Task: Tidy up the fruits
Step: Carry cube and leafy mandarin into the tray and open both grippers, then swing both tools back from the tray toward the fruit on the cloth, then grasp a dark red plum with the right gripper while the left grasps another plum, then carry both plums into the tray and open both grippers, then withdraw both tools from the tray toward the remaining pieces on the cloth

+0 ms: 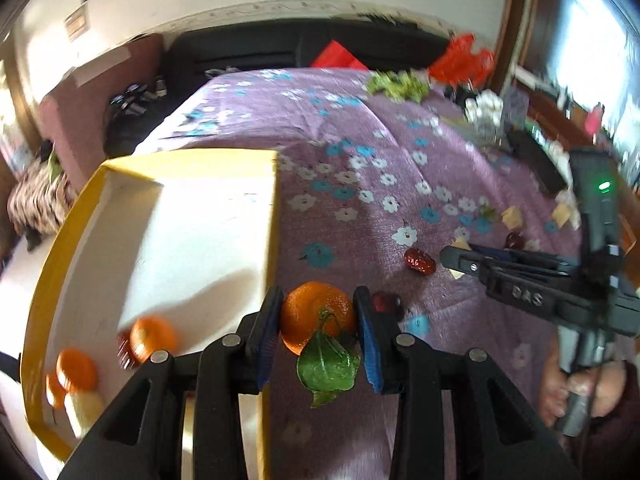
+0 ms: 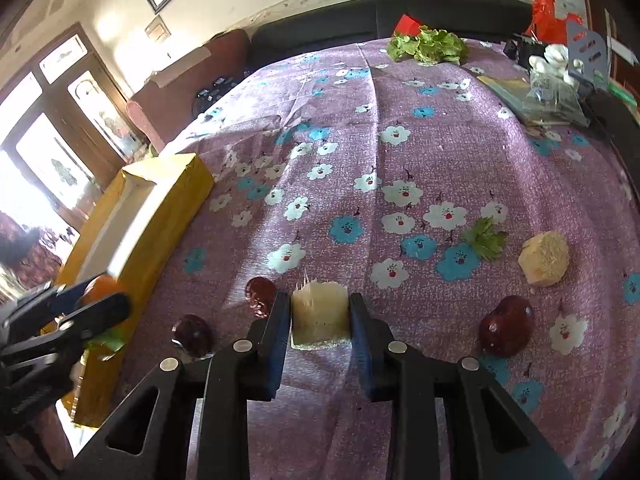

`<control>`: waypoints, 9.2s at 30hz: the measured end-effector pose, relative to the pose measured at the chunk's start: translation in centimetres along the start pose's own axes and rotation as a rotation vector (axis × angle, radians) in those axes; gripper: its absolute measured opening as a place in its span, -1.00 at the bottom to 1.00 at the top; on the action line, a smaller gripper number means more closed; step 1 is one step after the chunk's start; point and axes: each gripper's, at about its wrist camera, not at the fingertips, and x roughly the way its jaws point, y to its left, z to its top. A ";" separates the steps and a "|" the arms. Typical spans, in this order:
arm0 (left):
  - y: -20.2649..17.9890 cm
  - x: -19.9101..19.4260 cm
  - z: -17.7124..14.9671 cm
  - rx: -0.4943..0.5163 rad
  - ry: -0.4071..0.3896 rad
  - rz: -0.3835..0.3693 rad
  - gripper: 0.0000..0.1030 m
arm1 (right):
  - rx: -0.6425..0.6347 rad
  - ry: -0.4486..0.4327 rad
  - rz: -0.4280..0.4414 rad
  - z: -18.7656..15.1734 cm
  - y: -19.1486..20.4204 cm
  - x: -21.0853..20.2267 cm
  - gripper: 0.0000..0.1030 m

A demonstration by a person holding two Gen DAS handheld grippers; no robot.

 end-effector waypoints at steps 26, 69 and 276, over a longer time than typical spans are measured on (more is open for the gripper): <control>12.9 -5.5 -8.0 -0.338 -0.065 0.136 -0.31 | -0.311 -0.013 0.188 -3.4 19.7 -1.9 -0.37; 6.3 -13.0 -8.2 -0.188 -0.281 0.290 0.83 | -0.294 -0.121 -0.009 -7.2 16.7 -4.5 0.54; -1.9 -18.2 -4.6 -0.035 -0.371 0.030 0.78 | -0.150 -0.300 -0.114 -6.6 9.5 -14.7 0.57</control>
